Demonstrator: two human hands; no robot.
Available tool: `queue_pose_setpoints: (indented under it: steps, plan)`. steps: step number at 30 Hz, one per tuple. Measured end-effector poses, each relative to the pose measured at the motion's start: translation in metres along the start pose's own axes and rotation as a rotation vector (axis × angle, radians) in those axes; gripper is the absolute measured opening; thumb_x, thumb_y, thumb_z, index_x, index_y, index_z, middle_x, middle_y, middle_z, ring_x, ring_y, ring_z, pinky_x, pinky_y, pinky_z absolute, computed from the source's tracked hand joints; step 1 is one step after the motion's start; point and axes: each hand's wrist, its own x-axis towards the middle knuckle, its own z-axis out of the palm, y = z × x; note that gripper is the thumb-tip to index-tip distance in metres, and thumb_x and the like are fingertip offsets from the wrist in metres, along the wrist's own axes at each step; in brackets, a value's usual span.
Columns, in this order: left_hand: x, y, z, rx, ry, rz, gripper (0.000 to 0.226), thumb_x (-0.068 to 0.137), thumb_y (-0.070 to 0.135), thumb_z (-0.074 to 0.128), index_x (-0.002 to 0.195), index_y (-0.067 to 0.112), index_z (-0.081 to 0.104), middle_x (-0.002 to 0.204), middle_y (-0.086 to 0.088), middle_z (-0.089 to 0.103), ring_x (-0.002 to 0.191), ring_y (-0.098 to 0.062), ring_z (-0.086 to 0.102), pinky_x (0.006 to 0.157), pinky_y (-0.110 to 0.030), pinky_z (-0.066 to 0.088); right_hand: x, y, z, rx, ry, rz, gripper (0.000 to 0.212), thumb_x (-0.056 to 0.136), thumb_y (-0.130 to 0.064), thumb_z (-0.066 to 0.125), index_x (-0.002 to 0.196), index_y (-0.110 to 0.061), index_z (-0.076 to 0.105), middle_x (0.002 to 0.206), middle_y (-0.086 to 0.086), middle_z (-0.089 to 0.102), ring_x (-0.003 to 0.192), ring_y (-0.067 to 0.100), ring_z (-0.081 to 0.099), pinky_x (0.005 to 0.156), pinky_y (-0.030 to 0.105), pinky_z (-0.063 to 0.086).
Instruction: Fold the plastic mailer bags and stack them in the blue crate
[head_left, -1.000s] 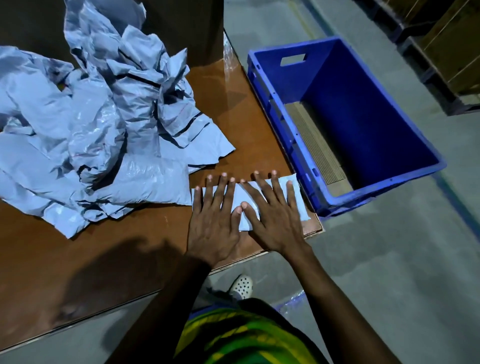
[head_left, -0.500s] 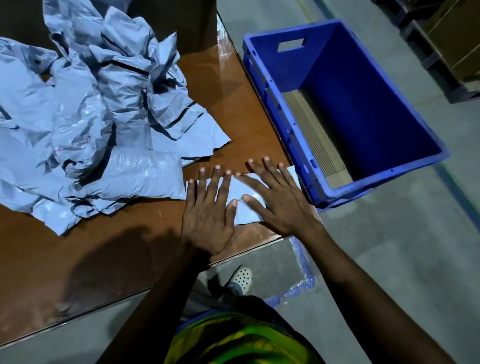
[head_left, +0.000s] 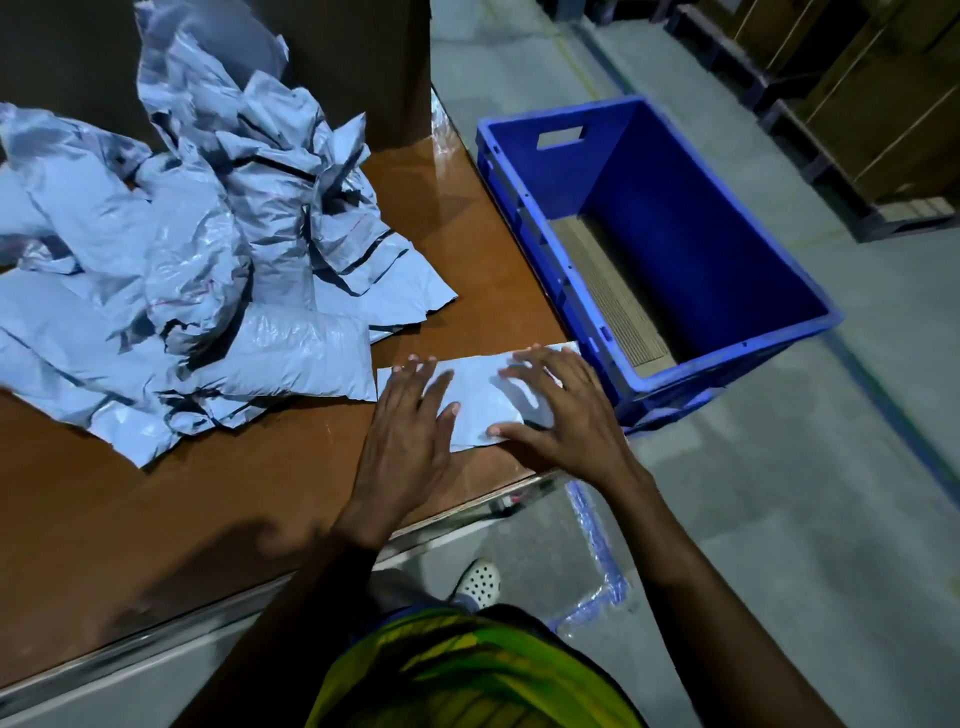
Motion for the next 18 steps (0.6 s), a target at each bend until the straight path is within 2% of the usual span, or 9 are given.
queue_pose_setpoints:
  steps: [3,7,9,11,15,18]
  plan:
    - [-0.017,0.003,-0.009,0.004,0.074,0.191,0.023,0.098,0.016,0.068,0.118,0.005,0.074,0.133,-0.017,0.065,0.133,-0.035,0.056,0.111,-0.059,0.040,-0.023,-0.005,-0.003,-0.056,0.028,-0.030,0.052,0.087,-0.064,0.076,0.116,-0.021,0.074,0.122,-0.002,0.067,0.117,0.019,0.062,0.093,0.034,0.049]
    - [-0.020,0.002,-0.016,-0.023,-0.059,0.175,0.032,0.092,0.033,0.074,0.118,0.013,0.072,0.135,-0.010,0.062,0.126,-0.031,0.057,0.104,-0.052,0.044,-0.032,-0.008,0.006,-0.166,0.118,-0.085,0.020,0.098,-0.034,0.074,0.106,-0.016,0.078,0.118,0.004,0.072,0.108,0.023,0.069,0.077,0.038,0.056]
    - [-0.014,-0.002,-0.020,-0.052,-0.092,0.141,0.036,0.089,0.038,0.075,0.116,0.014,0.072,0.132,-0.009,0.063,0.123,-0.030,0.057,0.102,-0.046,0.045,-0.032,-0.013,0.010,-0.232,0.163,-0.133,0.011,0.094,-0.018,0.078,0.103,-0.011,0.079,0.116,0.008,0.075,0.105,0.026,0.071,0.079,0.040,0.057]
    - [-0.007,-0.007,-0.025,-0.064,-0.087,0.141,0.035,0.084,0.031,0.080,0.113,0.013,0.073,0.126,-0.010,0.065,0.118,-0.032,0.060,0.096,-0.043,0.046,-0.030,-0.022,0.008,-0.241,0.170,-0.156,0.011,0.094,-0.012,0.077,0.104,-0.009,0.079,0.115,0.008,0.076,0.105,0.026,0.072,0.085,0.040,0.057]
    - [0.003,-0.015,-0.049,-0.014,0.024,0.166,0.027,0.079,0.003,0.071,0.103,0.013,0.077,0.104,-0.007,0.072,0.099,-0.033,0.067,0.087,-0.040,0.041,-0.015,-0.039,0.002,-0.227,0.183,-0.151,0.015,0.100,-0.020,0.073,0.110,-0.011,0.077,0.117,0.005,0.075,0.104,0.024,0.070,0.090,0.037,0.054]
    - [0.014,-0.011,-0.077,0.029,0.100,0.220,0.023,0.081,0.005,0.073,0.101,0.013,0.078,0.094,-0.005,0.073,0.091,-0.029,0.064,0.082,-0.040,0.040,-0.002,-0.041,-0.004,-0.233,0.182,-0.148,0.021,0.101,-0.022,0.070,0.119,-0.012,0.074,0.117,0.005,0.073,0.106,0.027,0.068,0.091,0.040,0.051]
